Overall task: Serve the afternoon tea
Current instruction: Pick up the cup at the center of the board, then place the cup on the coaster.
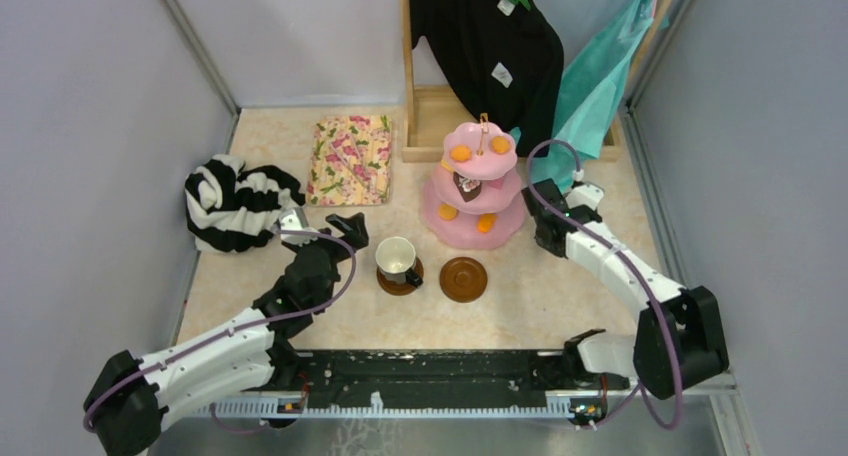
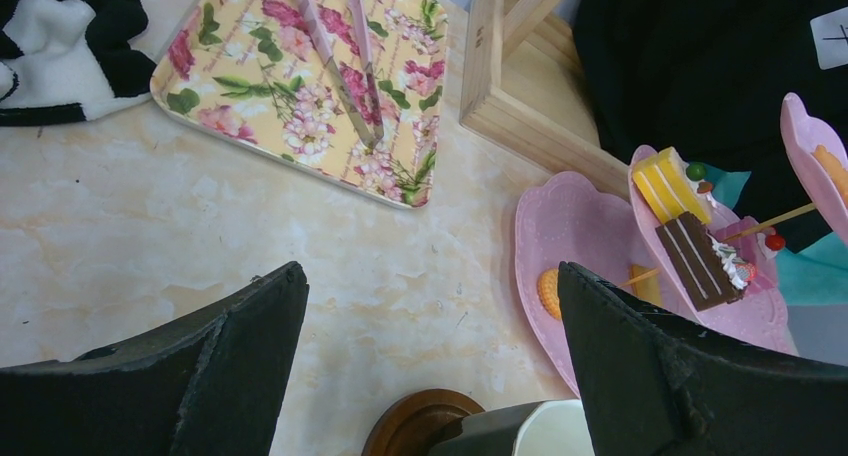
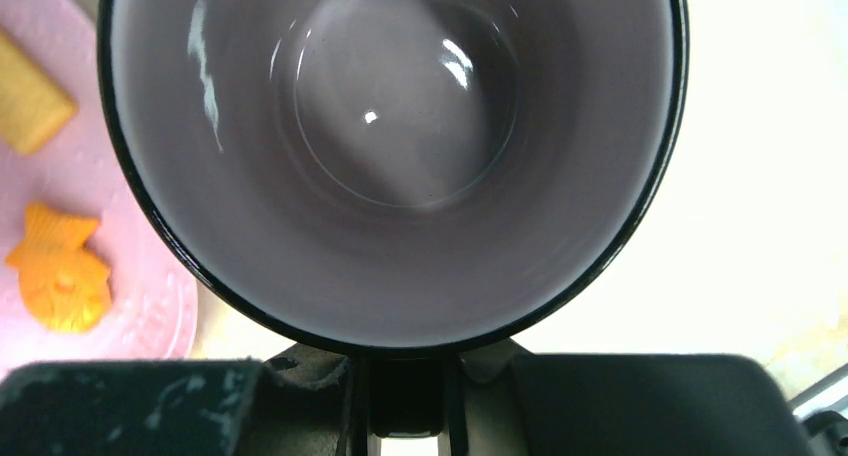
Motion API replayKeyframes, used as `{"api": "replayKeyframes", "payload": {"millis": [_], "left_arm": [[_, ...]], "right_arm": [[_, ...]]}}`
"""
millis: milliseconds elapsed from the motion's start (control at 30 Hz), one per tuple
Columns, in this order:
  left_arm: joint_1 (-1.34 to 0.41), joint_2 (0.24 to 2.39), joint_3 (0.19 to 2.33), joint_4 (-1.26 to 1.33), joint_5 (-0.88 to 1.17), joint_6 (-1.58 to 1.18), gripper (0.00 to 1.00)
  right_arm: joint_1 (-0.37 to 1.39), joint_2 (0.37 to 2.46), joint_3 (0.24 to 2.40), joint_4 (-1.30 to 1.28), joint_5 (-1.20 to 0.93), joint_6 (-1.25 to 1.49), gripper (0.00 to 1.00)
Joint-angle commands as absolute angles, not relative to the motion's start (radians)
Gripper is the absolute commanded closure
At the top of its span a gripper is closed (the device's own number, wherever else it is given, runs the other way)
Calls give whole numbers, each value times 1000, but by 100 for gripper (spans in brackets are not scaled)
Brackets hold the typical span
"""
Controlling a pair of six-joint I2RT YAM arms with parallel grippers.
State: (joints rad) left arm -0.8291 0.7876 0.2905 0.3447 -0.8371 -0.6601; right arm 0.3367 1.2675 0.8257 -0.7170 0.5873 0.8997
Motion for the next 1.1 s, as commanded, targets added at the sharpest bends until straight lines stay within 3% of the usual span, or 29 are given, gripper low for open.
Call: {"api": "replayKeyframes", "payload": {"millis": [0,500,1067], "left_arm": [[-832,772,286,350,-845,-646,1],[-831,796,309,345,-852,-622,1],[-831,804,325,311,-862,-628,1]], "right_arm": [[446,1172,829,-759,656,902,100],[897,1241,885,-814,611,965,100],[1072,1391,965,-690,524,926,100]]}}
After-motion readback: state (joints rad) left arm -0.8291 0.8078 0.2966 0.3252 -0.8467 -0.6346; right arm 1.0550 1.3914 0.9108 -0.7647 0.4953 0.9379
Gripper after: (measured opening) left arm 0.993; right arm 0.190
